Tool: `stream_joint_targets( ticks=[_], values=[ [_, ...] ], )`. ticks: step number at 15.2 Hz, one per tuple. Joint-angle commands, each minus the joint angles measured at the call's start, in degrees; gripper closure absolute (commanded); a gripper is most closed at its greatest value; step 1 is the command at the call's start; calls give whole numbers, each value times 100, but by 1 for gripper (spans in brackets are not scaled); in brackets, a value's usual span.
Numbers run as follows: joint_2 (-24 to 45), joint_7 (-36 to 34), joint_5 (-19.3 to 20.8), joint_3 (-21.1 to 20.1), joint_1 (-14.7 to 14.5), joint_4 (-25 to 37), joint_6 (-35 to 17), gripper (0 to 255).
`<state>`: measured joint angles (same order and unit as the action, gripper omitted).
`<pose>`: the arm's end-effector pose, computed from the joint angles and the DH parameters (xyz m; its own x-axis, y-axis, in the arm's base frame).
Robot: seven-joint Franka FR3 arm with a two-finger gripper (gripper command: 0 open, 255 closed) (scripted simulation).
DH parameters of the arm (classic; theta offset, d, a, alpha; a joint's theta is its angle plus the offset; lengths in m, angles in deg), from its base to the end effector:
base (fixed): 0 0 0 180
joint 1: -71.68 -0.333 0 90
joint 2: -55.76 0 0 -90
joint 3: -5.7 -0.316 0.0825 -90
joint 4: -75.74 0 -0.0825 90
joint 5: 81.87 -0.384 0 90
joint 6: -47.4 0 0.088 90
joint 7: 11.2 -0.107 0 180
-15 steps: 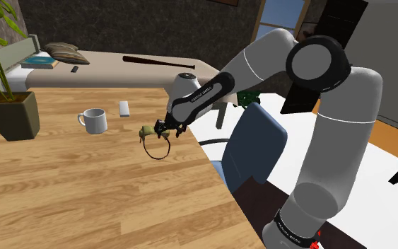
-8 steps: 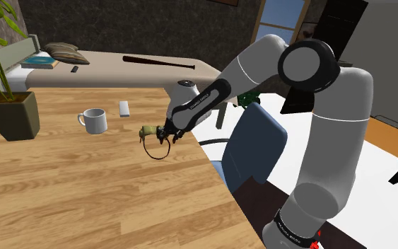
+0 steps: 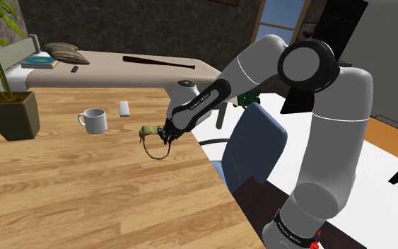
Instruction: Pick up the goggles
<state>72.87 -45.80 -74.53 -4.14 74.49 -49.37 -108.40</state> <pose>0.5782 0.0745 0.2770 0.9010 -0.3775 0.2137 -0.3612 -0.9257 -0.1125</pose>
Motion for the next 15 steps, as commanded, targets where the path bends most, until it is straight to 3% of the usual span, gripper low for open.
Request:
stream_joint_targets(
  ticks=[1,15],
  values=[
    [18,2,4,3,-1,13,0,255],
    [-743,251,-335,-151,111,215,948,255]
  ],
)
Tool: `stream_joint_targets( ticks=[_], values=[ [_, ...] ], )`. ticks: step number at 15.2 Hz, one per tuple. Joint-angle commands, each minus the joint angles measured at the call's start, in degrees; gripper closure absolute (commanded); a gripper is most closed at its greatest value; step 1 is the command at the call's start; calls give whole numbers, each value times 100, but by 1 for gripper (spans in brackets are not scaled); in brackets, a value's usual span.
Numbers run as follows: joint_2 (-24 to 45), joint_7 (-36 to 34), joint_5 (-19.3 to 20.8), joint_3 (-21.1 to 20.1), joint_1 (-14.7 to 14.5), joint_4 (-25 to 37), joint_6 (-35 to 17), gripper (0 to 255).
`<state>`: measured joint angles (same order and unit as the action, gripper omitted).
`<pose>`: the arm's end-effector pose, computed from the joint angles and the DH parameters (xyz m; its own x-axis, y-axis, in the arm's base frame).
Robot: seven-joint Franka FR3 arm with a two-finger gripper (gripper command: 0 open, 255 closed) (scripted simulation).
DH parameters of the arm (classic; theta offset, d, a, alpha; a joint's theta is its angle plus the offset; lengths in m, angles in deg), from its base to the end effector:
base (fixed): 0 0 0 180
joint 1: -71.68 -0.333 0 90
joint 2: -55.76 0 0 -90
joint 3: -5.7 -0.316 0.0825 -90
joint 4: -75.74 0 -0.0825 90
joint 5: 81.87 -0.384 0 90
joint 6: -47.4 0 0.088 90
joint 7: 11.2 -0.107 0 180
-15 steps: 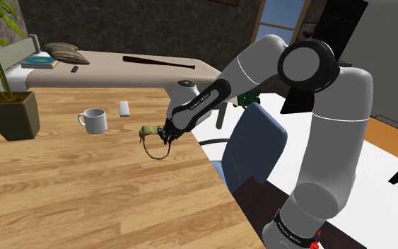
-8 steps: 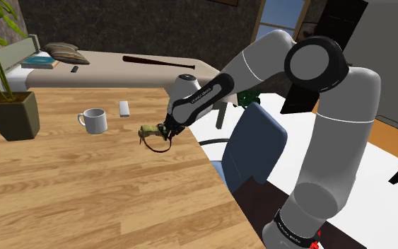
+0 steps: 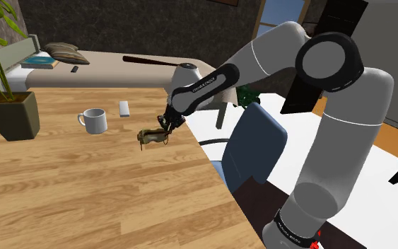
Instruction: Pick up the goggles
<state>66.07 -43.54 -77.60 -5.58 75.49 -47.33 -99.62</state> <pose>0.5793 0.0749 0.3441 0.9014 -0.3771 0.2127 -0.3609 -0.9259 -0.1118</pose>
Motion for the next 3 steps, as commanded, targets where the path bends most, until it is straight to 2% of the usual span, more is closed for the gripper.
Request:
stream_joint_targets(
  ticks=[1,3],
  values=[
    [-111,40,-49,-12,14,35,141,255],
    [-118,42,-52,-13,15,38,151,255]
  ],
)
